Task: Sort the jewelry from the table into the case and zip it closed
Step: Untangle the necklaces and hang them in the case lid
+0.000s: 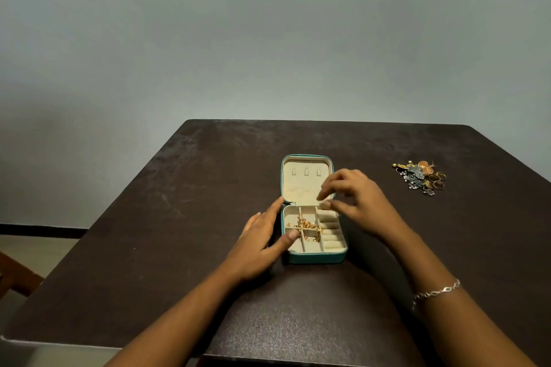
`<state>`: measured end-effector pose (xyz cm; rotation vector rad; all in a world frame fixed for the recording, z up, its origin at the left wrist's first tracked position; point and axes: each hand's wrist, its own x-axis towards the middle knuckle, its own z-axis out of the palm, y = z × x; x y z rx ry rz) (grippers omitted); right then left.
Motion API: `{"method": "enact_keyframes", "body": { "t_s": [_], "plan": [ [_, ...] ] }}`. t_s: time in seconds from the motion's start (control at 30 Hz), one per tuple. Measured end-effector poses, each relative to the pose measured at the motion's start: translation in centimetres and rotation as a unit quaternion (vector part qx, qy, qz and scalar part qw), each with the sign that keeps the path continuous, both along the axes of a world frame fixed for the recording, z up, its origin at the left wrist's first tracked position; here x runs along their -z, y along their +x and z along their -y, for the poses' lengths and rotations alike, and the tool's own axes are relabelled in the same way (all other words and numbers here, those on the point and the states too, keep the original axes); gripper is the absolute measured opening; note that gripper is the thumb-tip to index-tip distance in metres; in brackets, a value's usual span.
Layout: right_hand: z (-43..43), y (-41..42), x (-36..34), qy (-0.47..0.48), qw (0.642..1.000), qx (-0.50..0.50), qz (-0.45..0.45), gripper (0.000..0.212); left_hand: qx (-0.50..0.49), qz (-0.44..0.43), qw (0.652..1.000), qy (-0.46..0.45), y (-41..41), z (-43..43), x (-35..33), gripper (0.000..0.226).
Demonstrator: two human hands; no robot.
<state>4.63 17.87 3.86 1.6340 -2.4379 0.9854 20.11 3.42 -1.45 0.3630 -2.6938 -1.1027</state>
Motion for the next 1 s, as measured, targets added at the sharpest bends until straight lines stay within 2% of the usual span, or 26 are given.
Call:
{"method": "enact_keyframes", "body": {
  "t_s": [0.13, 0.27, 0.33, 0.43, 0.5, 0.63, 0.77, 0.9, 1.0],
  "plan": [
    [-0.1, 0.9, 0.5, 0.116, 0.991, -0.045, -0.053, 0.015, -0.01, -0.033, 0.999, 0.02, -0.1, 0.1, 0.2, 0.053],
    [0.1, 1.1, 0.6, 0.181, 0.98, -0.033, -0.08, 0.021, -0.014, -0.06, 0.997, 0.048, -0.2, 0.3, 0.8, 0.051],
    [0.3, 1.1, 0.9, 0.195, 0.977, -0.028, -0.082, 0.022, -0.012, -0.065, 0.996, 0.055, -0.1, 0.3, 0.8, 0.053],
    [0.4, 0.9, 1.3, 0.183, 0.982, -0.011, -0.051, 0.026, -0.02, -0.064, 0.996, 0.061, 0.0, 0.0, 0.3, 0.036],
    [0.3, 0.7, 1.3, 0.157, 0.987, 0.006, -0.017, 0.024, -0.027, -0.071, 0.994, 0.076, 0.1, -0.3, 0.0, 0.033],
    [0.6, 0.9, 0.8, 0.165, 0.986, 0.032, -0.017, 0.018, -0.07, -0.094, 0.986, 0.119, 0.1, -0.3, 0.1, 0.044],
    [1.4, 1.6, 0.2, 0.212, 0.975, 0.047, -0.044, 0.024, -0.083, -0.095, 0.986, 0.114, 0.1, -0.2, 0.2, 0.038],
    [2.7, 2.2, 0.0, 0.253, 0.96, 0.075, -0.096, 0.025, -0.043, -0.074, 0.993, 0.08, 0.1, -0.3, 0.2, 0.064],
    [3.7, 2.9, 0.0, 0.268, 0.946, 0.106, -0.149, 0.021, -0.046, -0.068, 0.995, 0.058, 0.0, -0.2, 0.3, 0.072]
  ]
}}
